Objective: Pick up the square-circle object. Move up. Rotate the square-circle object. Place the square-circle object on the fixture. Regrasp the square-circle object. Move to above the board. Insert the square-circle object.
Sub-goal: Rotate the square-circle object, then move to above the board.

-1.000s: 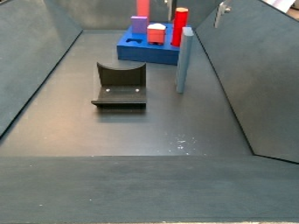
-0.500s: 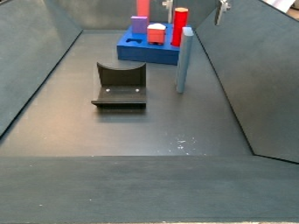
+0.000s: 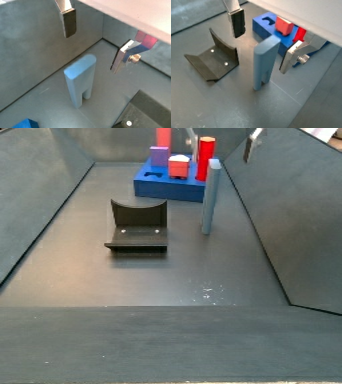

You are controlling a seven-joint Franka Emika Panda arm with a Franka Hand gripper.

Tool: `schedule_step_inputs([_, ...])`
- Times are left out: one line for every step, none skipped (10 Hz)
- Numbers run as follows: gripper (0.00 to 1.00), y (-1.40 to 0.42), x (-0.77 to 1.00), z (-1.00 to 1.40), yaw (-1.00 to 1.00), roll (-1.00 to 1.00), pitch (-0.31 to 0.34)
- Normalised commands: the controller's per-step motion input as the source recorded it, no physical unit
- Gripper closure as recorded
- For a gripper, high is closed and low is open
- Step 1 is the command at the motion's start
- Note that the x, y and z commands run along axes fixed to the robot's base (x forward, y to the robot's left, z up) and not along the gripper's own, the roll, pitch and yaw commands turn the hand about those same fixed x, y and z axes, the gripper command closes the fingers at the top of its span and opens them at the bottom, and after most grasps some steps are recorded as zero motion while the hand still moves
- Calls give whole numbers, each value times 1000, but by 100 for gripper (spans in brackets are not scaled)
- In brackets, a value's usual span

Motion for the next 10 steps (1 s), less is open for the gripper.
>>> schedule_step_inputs([0,4,13,-885,58,-27,-31])
schedule_step_inputs([0,3,13,-785,53,-12,-42])
schedule_step_inputs([0,6,7,-574,44,20,-50])
schedule_step_inputs([0,7,10,-424,37,41,-53])
schedule_step_inputs([0,8,17,-236,28,64,-45])
schedule_step_inputs([100,0,0,0,22,79,-38])
schedule_step_inputs([100,-134,-17,1000,194,-67,-34])
schedule_step_inputs([100,-135,-19,1000,194,-68,-28])
schedule_step_inputs([100,-124,-29,1000,150,-84,-7])
schedule_step_inputs([100,-110,-31,1000,108,-102,1])
